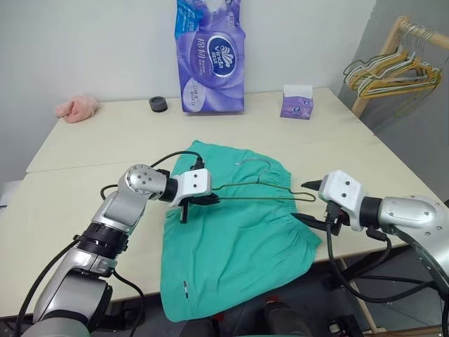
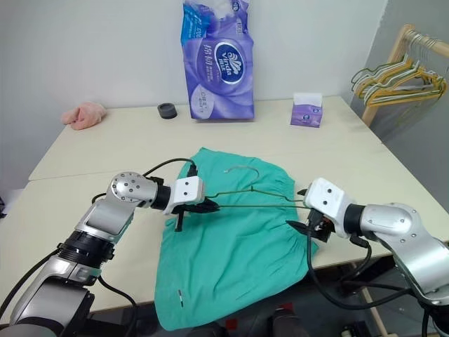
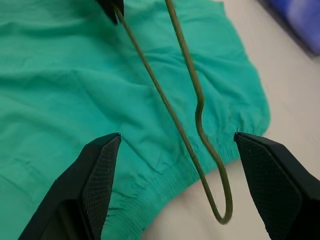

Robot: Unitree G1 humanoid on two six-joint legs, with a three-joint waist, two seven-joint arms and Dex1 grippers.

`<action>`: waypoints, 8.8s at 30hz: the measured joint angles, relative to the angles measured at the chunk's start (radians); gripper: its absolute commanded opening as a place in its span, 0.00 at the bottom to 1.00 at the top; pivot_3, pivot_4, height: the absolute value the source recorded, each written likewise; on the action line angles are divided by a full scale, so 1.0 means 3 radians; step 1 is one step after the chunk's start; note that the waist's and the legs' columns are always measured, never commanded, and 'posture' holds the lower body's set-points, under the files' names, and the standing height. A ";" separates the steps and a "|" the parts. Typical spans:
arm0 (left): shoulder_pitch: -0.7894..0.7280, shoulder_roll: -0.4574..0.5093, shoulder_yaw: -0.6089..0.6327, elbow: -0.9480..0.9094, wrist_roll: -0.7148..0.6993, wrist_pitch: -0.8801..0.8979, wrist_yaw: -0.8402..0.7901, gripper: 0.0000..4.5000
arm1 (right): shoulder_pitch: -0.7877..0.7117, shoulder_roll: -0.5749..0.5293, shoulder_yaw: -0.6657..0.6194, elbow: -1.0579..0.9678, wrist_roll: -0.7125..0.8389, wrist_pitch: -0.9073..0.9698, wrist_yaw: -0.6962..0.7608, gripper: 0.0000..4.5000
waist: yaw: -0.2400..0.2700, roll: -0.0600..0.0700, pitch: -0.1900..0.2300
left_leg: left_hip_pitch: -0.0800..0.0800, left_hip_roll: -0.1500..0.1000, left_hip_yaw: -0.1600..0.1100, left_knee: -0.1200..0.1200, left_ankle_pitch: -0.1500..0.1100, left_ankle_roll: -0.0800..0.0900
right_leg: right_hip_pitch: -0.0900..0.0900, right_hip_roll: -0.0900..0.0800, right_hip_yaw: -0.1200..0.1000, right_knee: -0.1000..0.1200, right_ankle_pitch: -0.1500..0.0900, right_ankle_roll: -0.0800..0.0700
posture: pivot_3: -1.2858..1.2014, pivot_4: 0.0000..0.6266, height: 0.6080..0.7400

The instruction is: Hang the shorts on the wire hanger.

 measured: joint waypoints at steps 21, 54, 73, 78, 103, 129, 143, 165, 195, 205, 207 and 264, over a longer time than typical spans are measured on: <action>0.0037 0.0023 -0.0039 -0.0220 0.0013 0.0034 -0.0073 0.00 | -0.0656 -0.0030 0.0861 0.0583 -0.0561 0.0285 0.0562 0.01 | -0.0005 0.0001 0.0000 | -0.0001 0.0000 -0.0002 0.0000 0.0000 0.0001 | -0.0001 0.0001 -0.0002 0.0000 0.0000 0.0000 | 0.46 0.11 1.00; -0.0175 -0.0002 0.0957 0.0588 -0.0952 0.0814 0.0202 0.59 | 0.0524 0.0103 -0.0553 0.0086 0.0159 0.1358 0.0244 0.00 | 0.0010 0.0000 0.0000 | -0.0003 -0.0002 -0.0008 0.0004 -0.0001 -0.0001 | 0.0002 -0.0002 -0.0008 0.0000 0.0001 0.0001 | 0.45 0.11 1.00; 0.0253 0.0018 0.0603 -0.0046 -0.1090 0.1076 -0.0305 0.59 | 0.1506 0.0184 -0.1361 0.0242 0.0387 0.1639 -0.0073 0.00 | -0.0021 0.0000 -0.0001 | 0.0002 0.0002 0.0001 0.0000 -0.0004 -0.0002 | 0.0002 0.0004 0.0001 -0.0001 -0.0009 0.0019 | 0.45 0.12 1.00; 0.0224 0.0001 0.0596 0.0040 -0.1052 0.0988 -0.0303 0.59 | 0.1335 0.0138 -0.1114 0.0266 0.0401 0.1588 -0.0091 0.00 | -0.0018 0.0000 0.0000 | 0.0001 0.0001 0.0001 0.0000 -0.0004 -0.0002 | 0.0002 0.0004 0.0001 -0.0002 -0.0009 0.0019 | 0.45 0.12 1.00; 0.0169 0.0028 0.0684 0.0446 -0.0930 0.0718 -0.0001 0.59 | 0.1084 -0.0440 -0.0314 0.0098 -0.0006 0.0911 -0.0254 0.00 | -0.0012 -0.0002 0.0001 | 0.0000 0.0002 0.0000 0.0001 -0.0005 -0.0002 | 0.0002 0.0002 0.0000 -0.0005 -0.0010 0.0020 | 0.45 0.11 1.00; 0.0088 0.0019 0.0642 0.0375 -0.0881 0.0729 0.0057 0.59 | 0.1525 -0.0404 -0.1182 -0.0315 0.0282 0.1153 -0.0050 0.00 | -0.0002 -0.0003 0.0001 | -0.0001 0.0003 0.0000 0.0001 -0.0005 -0.0002 | 0.0002 0.0003 -0.0001 -0.0005 -0.0010 0.0020 | 0.45 0.11 1.00; 0.0106 -0.0007 0.0639 0.0250 -0.0902 0.0813 0.0055 0.59 | 0.1380 -0.0254 -0.1153 -0.0059 0.0315 0.1190 -0.0166 0.00 | -0.0002 -0.0002 0.0001 | -0.0001 0.0002 0.0000 0.0001 -0.0005 -0.0002 | 0.0002 0.0003 0.0000 -0.0005 -0.0010 0.0020 | 0.45 0.11 1.00; 0.0106 -0.0022 0.0638 0.0188 -0.0903 0.0872 0.0065 0.59 | 0.1311 -0.0237 -0.0974 -0.0262 0.0419 0.1196 -0.0208 0.00 | -0.0002 -0.0003 0.0001 | -0.0001 0.0002 0.0001 0.0001 -0.0005 -0.0002 | 0.0002 0.0003 0.0000 -0.0005 -0.0010 0.0020 | 0.45 0.11 1.00; 0.0106 -0.0044 0.0638 0.0195 -0.0903 0.0849 0.0060 0.59 | 0.1280 -0.0303 -0.0936 -0.0115 0.0458 0.1274 -0.0257 0.00 | -0.0002 -0.0003 0.0001 | -0.0001 0.0002 0.0000 0.0001 -0.0005 -0.0002 | 0.0002 0.0003 0.0000 -0.0005 -0.0010 0.0020 | 0.45 0.11 1.00; 0.0106 -0.0048 0.0638 0.0195 -0.0902 0.0836 0.0067 0.59 | 0.1046 -0.0356 -0.0631 0.0082 0.0457 0.1239 -0.0219 0.00 | -0.0002 -0.0003 0.0001 | -0.0001 0.0002 0.0001 0.0001 -0.0005 -0.0002 | 0.0002 0.0002 0.0001 -0.0005 -0.0010 0.0020 | 0.45 0.11 1.00; 0.0107 -0.0054 0.0638 0.0196 -0.0901 0.0823 0.0067 0.59 | 0.0974 -0.0416 -0.0503 0.0225 0.0393 0.1151 -0.0174 0.00 | -0.0002 -0.0003 0.0001 | 0.0000 0.0002 0.0002 0.0001 -0.0005 -0.0002 | 0.0002 0.0002 0.0001 -0.0005 -0.0010 0.0020 | 0.46 0.10 1.00; 0.0195 -0.0059 0.0733 -0.0041 -0.1102 0.1025 0.0070 0.59 | 0.1321 -0.0200 -0.1116 0.0394 0.0738 0.1360 -0.0137 0.00 | 0.0087 -0.0003 -0.0001 | 0.0000 0.0002 0.0003 0.0003 -0.0005 -0.0002 | 0.0003 0.0004 0.0002 -0.0003 -0.0009 0.0021 | 0.47 0.11 1.00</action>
